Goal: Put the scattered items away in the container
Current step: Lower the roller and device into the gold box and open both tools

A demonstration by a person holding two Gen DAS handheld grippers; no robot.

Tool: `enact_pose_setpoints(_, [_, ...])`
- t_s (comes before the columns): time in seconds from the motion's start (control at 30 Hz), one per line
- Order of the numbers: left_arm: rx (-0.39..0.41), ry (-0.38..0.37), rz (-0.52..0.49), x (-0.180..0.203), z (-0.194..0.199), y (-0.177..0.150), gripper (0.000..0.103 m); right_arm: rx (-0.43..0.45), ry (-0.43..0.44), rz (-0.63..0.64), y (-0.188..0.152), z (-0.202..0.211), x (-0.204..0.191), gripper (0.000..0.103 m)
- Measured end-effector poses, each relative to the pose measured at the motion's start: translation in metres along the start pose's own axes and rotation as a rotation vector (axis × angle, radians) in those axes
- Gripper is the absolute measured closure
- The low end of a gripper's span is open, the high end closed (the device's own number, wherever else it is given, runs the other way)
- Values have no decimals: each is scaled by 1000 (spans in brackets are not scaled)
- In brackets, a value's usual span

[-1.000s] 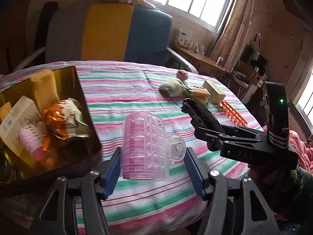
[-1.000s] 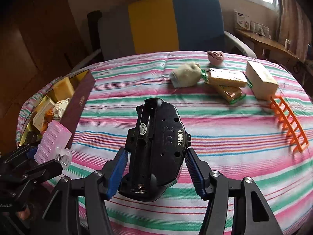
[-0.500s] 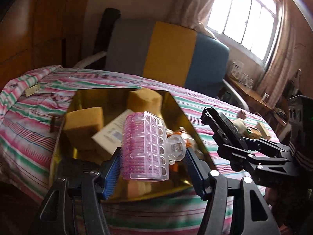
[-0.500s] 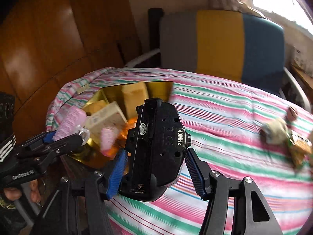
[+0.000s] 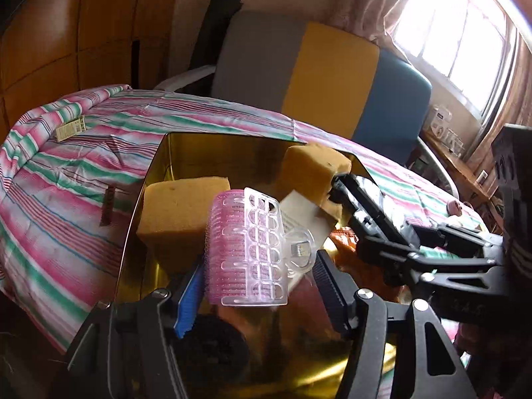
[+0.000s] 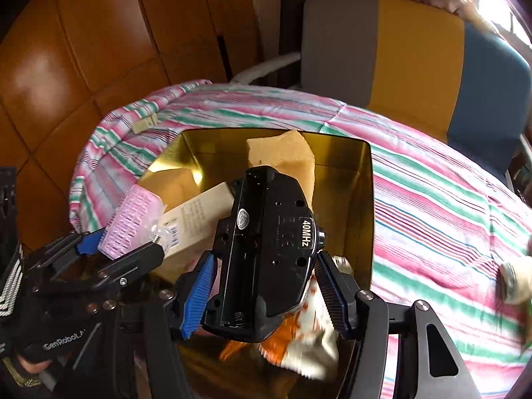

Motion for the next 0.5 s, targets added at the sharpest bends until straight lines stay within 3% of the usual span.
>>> enact_pose_setpoints(0.2, [-3, 22, -34, 0, -11, 13, 39, -24, 26, -88, 10, -13, 8, 39])
enact_pose_setpoints(0.33, [9, -3, -17, 3, -3, 16, 38, -6, 60, -140, 4, -3, 16, 26])
enact_pose_setpoints(0.5, [40, -9, -6, 5, 18, 9, 38, 15, 76, -155, -6, 13, 20, 26])
Point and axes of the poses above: each gripper's, at about its wrist camera, not at the fingertips, and z roughly against the way its jaws point, x to its right, y to its top, the point moved 6 cm from there along -z, roughly the way its jaws point, and after that the axes turned 7 degrees about -y, right-handed, at the moved point
